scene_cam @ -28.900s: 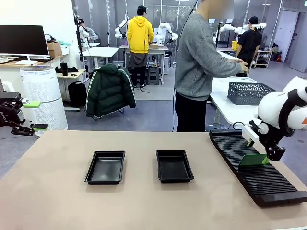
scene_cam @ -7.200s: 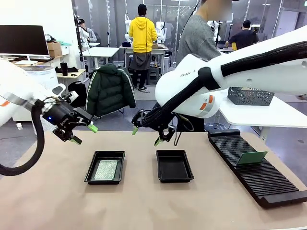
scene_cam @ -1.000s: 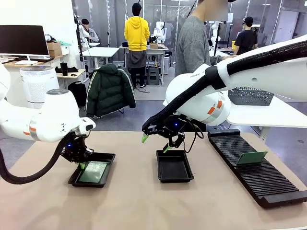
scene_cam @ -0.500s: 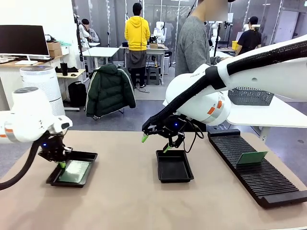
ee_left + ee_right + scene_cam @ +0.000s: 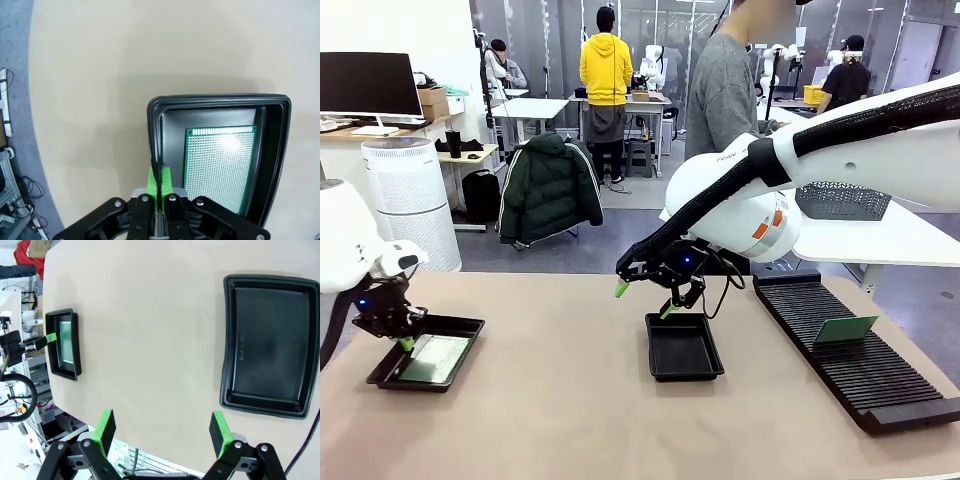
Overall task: Inspect and transfer BCBs to ESD trays.
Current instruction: Pick up the ESD tray and place it on the left side of the table.
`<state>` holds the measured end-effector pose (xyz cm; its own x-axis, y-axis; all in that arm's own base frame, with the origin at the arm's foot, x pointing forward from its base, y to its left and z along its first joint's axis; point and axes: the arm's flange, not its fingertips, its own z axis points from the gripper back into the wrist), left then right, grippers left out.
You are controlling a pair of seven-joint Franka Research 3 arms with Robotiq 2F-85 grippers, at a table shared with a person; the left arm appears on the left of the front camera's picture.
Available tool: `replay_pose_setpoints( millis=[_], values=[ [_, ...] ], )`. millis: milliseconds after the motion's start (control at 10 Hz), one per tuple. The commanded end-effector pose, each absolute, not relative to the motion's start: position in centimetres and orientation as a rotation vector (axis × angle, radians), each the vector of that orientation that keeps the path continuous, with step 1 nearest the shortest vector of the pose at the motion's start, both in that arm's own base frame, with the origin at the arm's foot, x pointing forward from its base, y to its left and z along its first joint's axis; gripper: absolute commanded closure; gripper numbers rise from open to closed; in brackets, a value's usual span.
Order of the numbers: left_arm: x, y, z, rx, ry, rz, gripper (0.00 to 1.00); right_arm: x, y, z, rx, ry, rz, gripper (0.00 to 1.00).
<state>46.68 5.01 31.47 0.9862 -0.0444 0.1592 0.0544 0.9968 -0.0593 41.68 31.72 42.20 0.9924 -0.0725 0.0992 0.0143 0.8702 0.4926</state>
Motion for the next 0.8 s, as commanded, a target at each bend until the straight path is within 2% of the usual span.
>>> replay_pose_setpoints(
  millis=[0, 700],
  values=[
    [47.2, 7.1, 31.5, -0.09, -0.139, -0.061, 1.0, 41.7, 31.6, 42.1, 0.513, -0.114, -0.052, 0.0],
    [46.9, 9.5, 31.4, -0.105, -0.125, -0.037, 1.0, 41.7, 31.6, 42.1, 0.513, -0.114, -0.052, 0.0]
  ],
)
